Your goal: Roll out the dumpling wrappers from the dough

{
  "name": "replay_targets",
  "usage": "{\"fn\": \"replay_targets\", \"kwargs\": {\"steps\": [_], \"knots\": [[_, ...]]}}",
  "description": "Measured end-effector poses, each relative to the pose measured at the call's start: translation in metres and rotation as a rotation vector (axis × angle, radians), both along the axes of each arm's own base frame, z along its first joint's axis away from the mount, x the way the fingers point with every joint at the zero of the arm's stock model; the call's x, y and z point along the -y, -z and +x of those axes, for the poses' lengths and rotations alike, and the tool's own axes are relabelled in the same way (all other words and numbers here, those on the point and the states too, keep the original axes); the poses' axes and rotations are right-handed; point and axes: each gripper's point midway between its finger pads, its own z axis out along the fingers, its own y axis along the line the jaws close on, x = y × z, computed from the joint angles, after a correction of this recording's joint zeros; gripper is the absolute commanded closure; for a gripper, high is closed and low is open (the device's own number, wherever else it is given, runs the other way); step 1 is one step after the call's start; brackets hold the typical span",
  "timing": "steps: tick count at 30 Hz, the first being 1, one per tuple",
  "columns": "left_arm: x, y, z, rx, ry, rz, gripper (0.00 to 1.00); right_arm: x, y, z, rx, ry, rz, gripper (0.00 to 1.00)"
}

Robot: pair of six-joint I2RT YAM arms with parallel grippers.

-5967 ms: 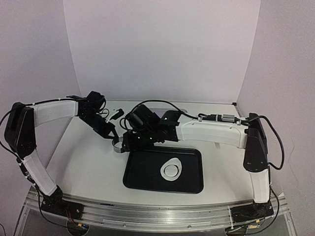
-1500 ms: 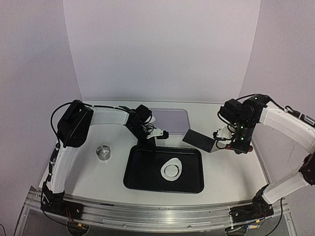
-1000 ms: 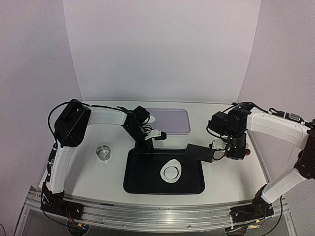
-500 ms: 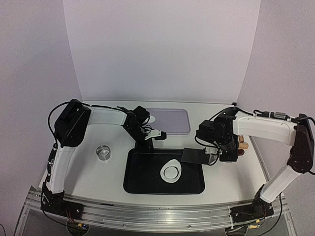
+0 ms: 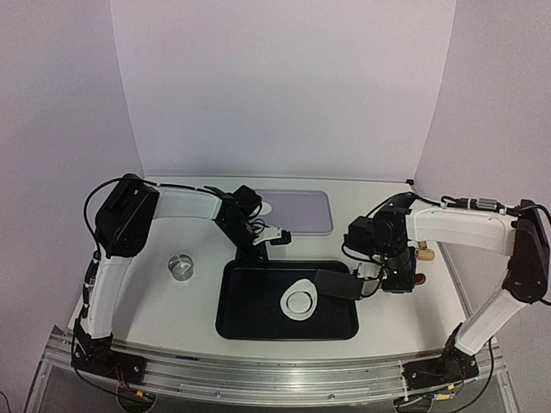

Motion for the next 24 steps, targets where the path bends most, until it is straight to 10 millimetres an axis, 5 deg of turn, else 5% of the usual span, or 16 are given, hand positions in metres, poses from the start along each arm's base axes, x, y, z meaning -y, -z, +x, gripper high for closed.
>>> {"fn": "replay_targets", "kwargs": {"steps": [24], "knots": [[0.000, 0.000, 0.000, 0.001, 0.001, 0.002, 1.00, 0.013, 0.028, -0.063, -0.138, 0.195, 0.107, 1.00]]}}
